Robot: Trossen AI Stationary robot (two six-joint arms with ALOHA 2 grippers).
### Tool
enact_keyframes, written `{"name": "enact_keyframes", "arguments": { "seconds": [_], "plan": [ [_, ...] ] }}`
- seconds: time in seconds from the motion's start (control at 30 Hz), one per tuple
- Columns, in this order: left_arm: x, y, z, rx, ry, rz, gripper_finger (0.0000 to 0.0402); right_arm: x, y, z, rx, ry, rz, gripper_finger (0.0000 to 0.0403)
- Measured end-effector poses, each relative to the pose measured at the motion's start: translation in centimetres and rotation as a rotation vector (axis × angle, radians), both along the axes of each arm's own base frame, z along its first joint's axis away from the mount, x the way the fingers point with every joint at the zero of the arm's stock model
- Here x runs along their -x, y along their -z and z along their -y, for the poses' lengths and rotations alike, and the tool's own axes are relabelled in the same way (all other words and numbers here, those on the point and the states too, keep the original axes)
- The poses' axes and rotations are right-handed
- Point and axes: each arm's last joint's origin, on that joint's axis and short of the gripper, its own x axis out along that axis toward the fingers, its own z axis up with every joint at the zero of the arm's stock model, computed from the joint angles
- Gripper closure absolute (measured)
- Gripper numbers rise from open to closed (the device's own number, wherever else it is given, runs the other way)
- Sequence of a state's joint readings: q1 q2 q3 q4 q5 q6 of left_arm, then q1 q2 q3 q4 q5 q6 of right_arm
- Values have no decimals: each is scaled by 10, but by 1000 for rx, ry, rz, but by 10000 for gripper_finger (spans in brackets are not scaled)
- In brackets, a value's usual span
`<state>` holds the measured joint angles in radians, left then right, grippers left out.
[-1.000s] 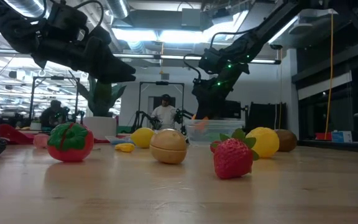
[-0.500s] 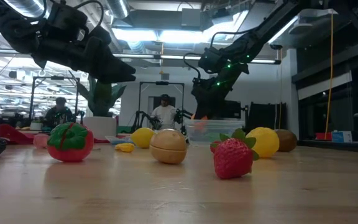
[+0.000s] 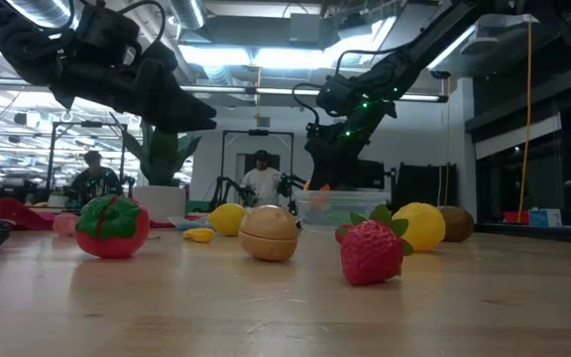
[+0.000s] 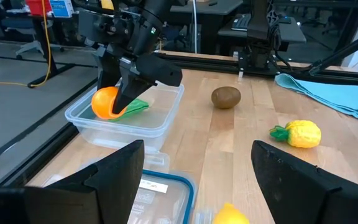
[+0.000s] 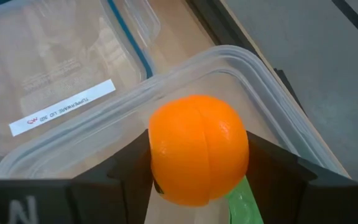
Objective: Pick and placing Produce into tupperware
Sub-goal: Put the orange into the transparent bin, then put the kiwi into the transparent bin
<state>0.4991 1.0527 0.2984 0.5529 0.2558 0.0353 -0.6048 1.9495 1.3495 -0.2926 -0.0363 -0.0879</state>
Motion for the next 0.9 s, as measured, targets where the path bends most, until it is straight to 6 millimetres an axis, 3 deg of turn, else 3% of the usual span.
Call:
{"name": "enact_keyframes", "arguments": {
  "seconds": [0.13,0.43,0.9],
  "plan": [
    [0,0,0,0,0,0,113,0,0,0,0,0,0,174],
    [0,0,1,4,27,3,113,-1,-1,1,8,-2,10,118],
    [0,0,1,1,27,2,113,3,0,-2,-14,-11,-32,119]
  ]
}}
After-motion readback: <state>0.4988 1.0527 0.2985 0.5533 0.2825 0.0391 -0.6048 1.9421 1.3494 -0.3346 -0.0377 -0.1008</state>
